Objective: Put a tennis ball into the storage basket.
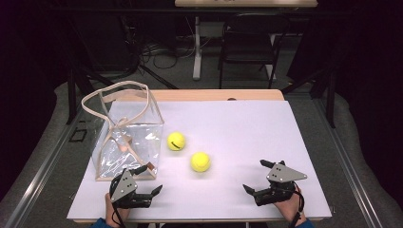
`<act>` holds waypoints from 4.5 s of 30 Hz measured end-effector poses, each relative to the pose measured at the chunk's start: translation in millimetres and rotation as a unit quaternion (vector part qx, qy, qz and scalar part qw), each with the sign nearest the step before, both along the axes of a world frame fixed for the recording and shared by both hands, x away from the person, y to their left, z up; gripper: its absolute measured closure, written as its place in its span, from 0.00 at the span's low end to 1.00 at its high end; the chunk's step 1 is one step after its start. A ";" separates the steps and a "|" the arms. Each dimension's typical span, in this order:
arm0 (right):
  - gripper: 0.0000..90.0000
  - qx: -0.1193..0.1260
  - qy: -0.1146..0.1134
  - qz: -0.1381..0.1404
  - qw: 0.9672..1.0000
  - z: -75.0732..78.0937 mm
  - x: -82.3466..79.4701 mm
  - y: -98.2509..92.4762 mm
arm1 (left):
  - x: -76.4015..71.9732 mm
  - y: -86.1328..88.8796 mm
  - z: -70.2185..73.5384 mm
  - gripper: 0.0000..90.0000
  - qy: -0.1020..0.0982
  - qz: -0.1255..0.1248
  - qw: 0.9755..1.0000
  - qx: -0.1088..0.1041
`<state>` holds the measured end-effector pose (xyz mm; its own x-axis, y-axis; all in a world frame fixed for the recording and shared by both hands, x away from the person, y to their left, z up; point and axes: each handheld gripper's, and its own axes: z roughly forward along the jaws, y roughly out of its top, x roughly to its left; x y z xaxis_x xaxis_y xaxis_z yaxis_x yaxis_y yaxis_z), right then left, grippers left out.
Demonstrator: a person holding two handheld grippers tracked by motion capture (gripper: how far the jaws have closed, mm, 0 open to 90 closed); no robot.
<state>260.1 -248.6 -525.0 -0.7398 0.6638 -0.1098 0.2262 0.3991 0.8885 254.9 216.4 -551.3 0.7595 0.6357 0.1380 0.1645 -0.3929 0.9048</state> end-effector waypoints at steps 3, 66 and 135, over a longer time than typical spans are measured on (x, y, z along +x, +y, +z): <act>0.00 0.003 0.005 0.001 1.000 -0.6 0.4 -1.0 | 2.1 -2.0 -1.0 0.18 0.000 -0.001 1.000 -0.004; 0.00 -0.052 0.065 0.045 0.996 25.8 49.9 65.7 | 4.2 -5.3 -4.0 0.18 0.001 -0.018 1.000 0.003; 0.00 -0.100 0.139 0.102 0.980 2.2 102.7 155.2 | 4.1 -8.2 -5.8 0.18 0.013 -0.023 1.000 0.008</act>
<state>362.8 -93.5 -522.8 -0.8747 0.4846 0.0016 0.3453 0.6210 0.7036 259.0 208.2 -557.1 0.7913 0.5979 0.1277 0.1697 -0.4154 0.8937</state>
